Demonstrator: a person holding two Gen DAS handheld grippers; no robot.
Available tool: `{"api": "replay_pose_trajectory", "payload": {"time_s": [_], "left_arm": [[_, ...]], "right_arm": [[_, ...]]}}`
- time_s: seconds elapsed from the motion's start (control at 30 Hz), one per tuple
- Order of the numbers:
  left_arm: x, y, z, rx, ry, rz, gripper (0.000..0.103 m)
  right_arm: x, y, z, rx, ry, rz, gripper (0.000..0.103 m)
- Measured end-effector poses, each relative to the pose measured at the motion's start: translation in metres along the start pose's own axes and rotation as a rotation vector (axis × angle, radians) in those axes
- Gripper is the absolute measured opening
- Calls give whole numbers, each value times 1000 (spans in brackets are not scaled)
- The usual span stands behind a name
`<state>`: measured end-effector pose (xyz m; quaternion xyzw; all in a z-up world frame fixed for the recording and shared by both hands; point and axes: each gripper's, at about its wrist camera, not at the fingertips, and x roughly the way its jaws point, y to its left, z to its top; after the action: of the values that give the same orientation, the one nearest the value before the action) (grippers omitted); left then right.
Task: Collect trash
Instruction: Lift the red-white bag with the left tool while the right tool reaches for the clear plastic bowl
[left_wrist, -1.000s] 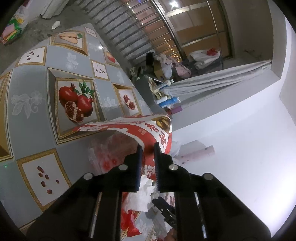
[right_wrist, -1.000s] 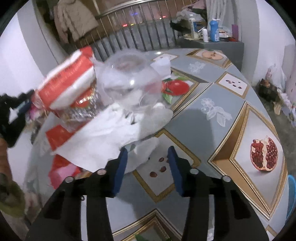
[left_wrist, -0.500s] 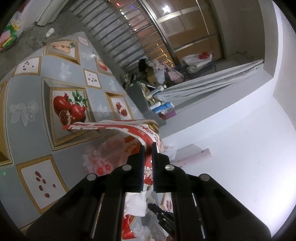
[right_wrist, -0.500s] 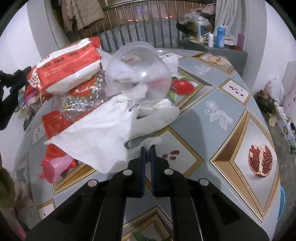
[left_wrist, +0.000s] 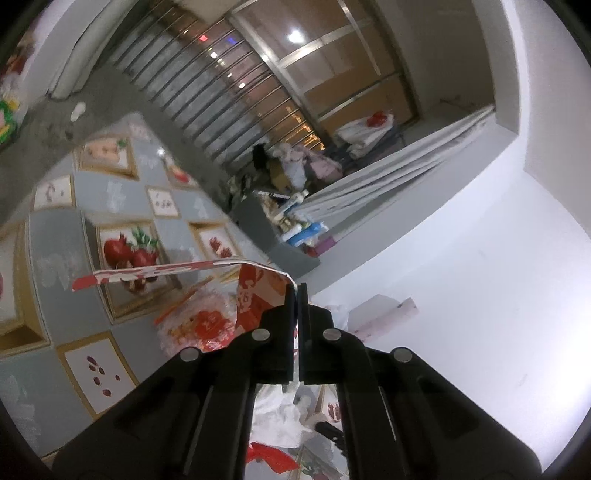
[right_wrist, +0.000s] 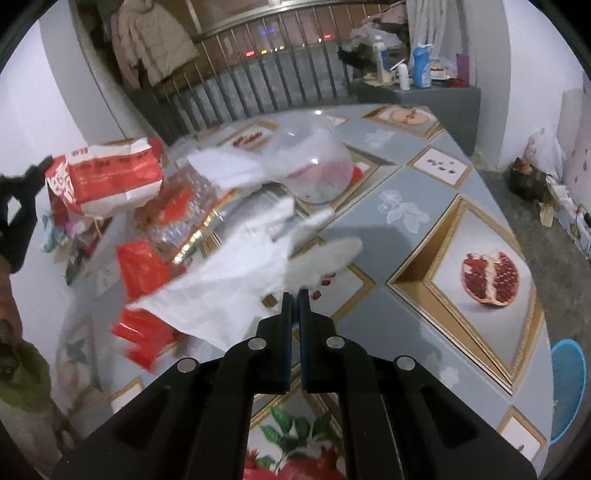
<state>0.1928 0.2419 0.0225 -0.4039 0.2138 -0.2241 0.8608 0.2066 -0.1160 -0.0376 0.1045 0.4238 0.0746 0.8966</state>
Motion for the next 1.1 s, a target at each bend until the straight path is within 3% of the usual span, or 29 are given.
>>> {"api": "replay_pose_trajectory", "payload": {"time_s": [0.13, 0.3, 0.43, 0.57, 0.8, 0.93, 1.1], "left_arm": [[-22, -30, 1, 116, -25, -14, 0], [-43, -70, -5, 287, 9, 5, 0], [-51, -98, -18, 421, 93, 37, 0], [-49, -119, -48, 571, 233, 76, 0], [-7, -134, -131, 786, 504, 157, 0], [14, -143, -171, 861, 569, 105, 0], [38, -146, -204, 935, 601, 117, 1]], "right_arm": [[-28, -5, -2, 29, -58, 18, 4], [-59, -13, -9, 62, -118, 47, 4], [-83, -25, -19, 103, -154, 89, 4], [-95, -45, -34, 159, -158, 111, 4], [-101, -83, -66, 258, -114, 112, 4], [-96, -102, -80, 334, -75, 108, 4], [-102, -115, -81, 333, -66, 64, 5]]}}
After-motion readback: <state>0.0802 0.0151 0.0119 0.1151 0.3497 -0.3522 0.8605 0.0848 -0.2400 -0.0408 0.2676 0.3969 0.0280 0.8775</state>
